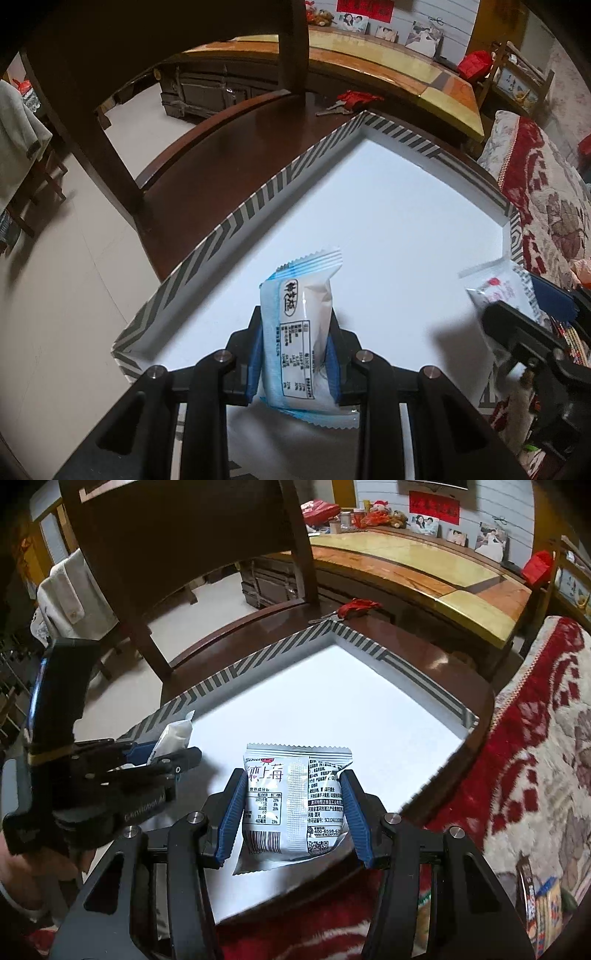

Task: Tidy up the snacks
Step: 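Carry both packets over the white tray and open both grippers to drop them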

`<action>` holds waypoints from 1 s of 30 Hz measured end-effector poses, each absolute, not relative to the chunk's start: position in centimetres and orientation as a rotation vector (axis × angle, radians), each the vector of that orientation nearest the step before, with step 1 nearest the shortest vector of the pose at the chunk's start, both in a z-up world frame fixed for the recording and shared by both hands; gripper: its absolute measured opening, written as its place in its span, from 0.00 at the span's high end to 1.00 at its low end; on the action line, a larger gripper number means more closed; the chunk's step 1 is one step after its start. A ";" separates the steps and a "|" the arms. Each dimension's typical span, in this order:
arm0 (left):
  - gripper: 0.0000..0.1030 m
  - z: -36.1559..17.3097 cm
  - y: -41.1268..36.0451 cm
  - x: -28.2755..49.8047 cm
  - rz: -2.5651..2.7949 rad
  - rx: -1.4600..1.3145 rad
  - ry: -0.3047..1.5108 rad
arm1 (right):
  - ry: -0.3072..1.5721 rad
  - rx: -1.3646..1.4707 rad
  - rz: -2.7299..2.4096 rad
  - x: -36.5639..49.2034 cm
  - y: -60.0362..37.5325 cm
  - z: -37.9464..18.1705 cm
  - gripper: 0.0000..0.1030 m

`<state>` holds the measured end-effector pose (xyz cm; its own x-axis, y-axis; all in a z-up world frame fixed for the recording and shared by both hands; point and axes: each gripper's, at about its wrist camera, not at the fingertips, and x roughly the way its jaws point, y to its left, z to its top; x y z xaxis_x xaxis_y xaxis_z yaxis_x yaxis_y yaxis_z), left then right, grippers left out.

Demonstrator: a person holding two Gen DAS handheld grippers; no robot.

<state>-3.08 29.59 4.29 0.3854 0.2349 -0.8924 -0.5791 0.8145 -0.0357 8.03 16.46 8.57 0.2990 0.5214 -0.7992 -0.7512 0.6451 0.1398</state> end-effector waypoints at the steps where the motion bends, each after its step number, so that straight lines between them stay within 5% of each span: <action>1: 0.70 4.1 29.6 -3.0 0.533 -0.372 1.059 | 0.943 -0.289 0.858 8.2 16.8 8.3 0.51; 14: 0.69 3.0 30.2 -2.8 0.555 -0.391 1.084 | 1.009 -0.321 0.858 9.0 18.7 5.1 0.51; 23: 0.37 2.8 30.0 -3.1 0.568 -0.395 1.092 | 1.009 -0.309 0.837 8.5 18.6 4.3 0.48; 30: 0.32 3.4 29.9 -3.8 0.571 -0.401 1.081 | 1.009 -0.299 0.824 8.4 18.2 4.7 0.44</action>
